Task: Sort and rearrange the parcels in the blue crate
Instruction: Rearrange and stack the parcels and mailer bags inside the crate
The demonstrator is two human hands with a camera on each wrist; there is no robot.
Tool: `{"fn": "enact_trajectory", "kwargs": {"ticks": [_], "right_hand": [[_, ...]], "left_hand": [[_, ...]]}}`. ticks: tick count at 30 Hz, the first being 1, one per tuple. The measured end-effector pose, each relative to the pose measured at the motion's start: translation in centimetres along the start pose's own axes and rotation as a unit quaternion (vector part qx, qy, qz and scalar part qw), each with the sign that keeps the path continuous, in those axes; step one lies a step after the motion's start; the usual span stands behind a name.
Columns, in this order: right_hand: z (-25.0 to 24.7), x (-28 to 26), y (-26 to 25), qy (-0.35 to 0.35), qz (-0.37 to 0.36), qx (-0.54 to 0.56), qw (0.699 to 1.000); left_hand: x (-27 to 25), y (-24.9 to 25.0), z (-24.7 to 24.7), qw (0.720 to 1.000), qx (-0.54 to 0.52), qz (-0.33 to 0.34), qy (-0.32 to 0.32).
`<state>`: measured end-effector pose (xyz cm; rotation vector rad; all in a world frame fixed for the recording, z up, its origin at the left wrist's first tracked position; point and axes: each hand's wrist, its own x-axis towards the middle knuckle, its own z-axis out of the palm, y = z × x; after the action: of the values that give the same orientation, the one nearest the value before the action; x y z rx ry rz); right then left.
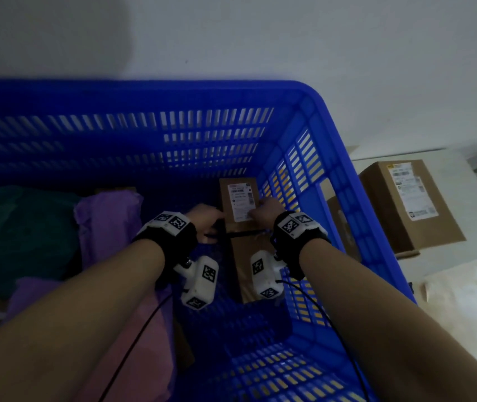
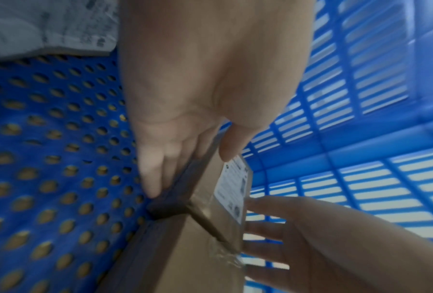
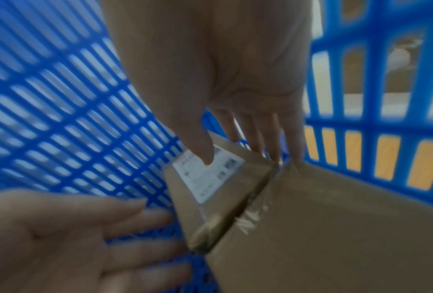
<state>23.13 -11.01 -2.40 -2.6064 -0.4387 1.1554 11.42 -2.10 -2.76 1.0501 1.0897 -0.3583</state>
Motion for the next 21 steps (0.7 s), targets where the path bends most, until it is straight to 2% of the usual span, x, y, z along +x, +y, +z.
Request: {"fn": "enact_trajectory", "kwargs": {"ticks": [7, 11, 13, 15, 18, 21], "right_hand": [[-1.5, -2.9, 0.6, -0.039, 0.029, -0.040, 0.998], [-0.8, -4.4, 2.9, -0.089, 0.065, -0.039, 0.993], [0.2, -4.0, 4.1, -0.104, 0.079, -0.046, 0.990], [1.5, -1.0, 6.5, -0.109, 0.097, -0.056, 0.988], [2.2, 1.0, 8.3, -0.123, 0.107, -0.052, 0.985], [0.2, -4.0, 5.7, -0.127, 0.100, -0.013, 0.987]], "left_hand": [[-2.2, -1.5, 0.4, 0.999, 0.020, -0.042, -0.021], [-2.6, -3.1, 1.4, 0.995, 0.043, -0.084, -0.037], [-2.7, -4.0, 2.0, 0.991, 0.047, -0.112, -0.057], [-2.9, -4.7, 2.5, 0.987, 0.054, -0.127, -0.079], [-3.2, -5.3, 2.9, 0.987, 0.042, -0.118, -0.097], [-3.6, -5.2, 2.4, 0.990, 0.053, -0.095, -0.085]]}}
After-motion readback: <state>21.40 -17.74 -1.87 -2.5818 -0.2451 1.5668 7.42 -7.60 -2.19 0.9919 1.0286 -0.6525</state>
